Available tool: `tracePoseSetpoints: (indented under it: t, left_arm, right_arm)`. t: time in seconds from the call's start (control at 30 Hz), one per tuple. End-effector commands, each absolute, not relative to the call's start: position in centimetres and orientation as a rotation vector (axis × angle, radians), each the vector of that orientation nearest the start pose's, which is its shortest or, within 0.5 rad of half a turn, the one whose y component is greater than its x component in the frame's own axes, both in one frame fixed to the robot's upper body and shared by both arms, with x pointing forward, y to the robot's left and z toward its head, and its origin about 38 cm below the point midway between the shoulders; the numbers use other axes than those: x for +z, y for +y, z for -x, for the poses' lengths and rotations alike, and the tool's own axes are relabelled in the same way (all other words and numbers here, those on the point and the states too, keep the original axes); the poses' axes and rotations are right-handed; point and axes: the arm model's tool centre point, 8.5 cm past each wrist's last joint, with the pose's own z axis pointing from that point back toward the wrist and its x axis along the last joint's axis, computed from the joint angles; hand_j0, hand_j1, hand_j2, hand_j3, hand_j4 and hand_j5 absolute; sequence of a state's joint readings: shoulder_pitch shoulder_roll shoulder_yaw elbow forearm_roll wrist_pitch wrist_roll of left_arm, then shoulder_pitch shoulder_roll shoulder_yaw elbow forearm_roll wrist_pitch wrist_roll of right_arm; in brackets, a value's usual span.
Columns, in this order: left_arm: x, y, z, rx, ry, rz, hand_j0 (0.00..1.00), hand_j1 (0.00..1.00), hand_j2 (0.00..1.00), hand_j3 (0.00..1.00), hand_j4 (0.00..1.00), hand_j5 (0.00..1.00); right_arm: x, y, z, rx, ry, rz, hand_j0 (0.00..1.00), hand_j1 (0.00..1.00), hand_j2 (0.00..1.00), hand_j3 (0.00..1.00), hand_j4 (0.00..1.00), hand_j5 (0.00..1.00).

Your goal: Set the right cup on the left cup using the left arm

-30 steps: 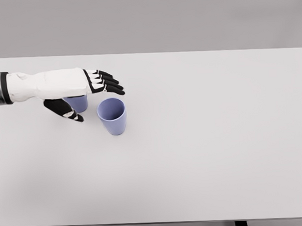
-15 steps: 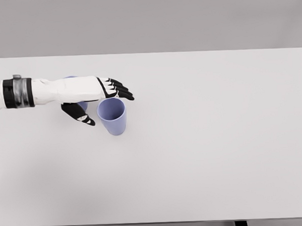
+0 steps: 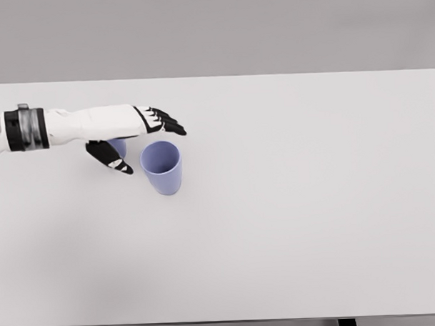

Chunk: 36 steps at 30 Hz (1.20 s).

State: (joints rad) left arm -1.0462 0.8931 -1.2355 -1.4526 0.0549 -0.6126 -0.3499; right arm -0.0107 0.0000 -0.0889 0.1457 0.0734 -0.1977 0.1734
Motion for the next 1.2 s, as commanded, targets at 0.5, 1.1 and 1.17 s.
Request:
tracePoseSetpoints:
  t: [0.5, 1.1, 1.17]
  left_arm:
    - [21.3, 23.1, -43.5, -2.064, -1.557, 0.026, 1.00, 1.00, 1.00, 1.00, 1.00, 1.00]
    - [22.9, 24.6, -43.0, -2.024, -1.590, 0.012, 0.60, 0.60, 0.60, 0.60, 0.60, 0.60]
    - [24.7, 25.1, -42.5, -2.017, -1.619, 0.006, 0.59, 0.59, 0.59, 0.59, 0.59, 0.59]
  right_arm:
    - [-25.7, -25.2, 2.2, -0.008, -0.065, -0.098, 1.00, 1.00, 1.00, 1.00, 1.00, 1.00]
    - [-25.7, -25.2, 2.2, -0.008, -0.065, -0.096, 1.00, 1.00, 1.00, 1.00, 1.00, 1.00]
    - [-25.7, -25.2, 2.2, -0.008, -0.065, -0.096, 1.00, 1.00, 1.00, 1.00, 1.00, 1.00]
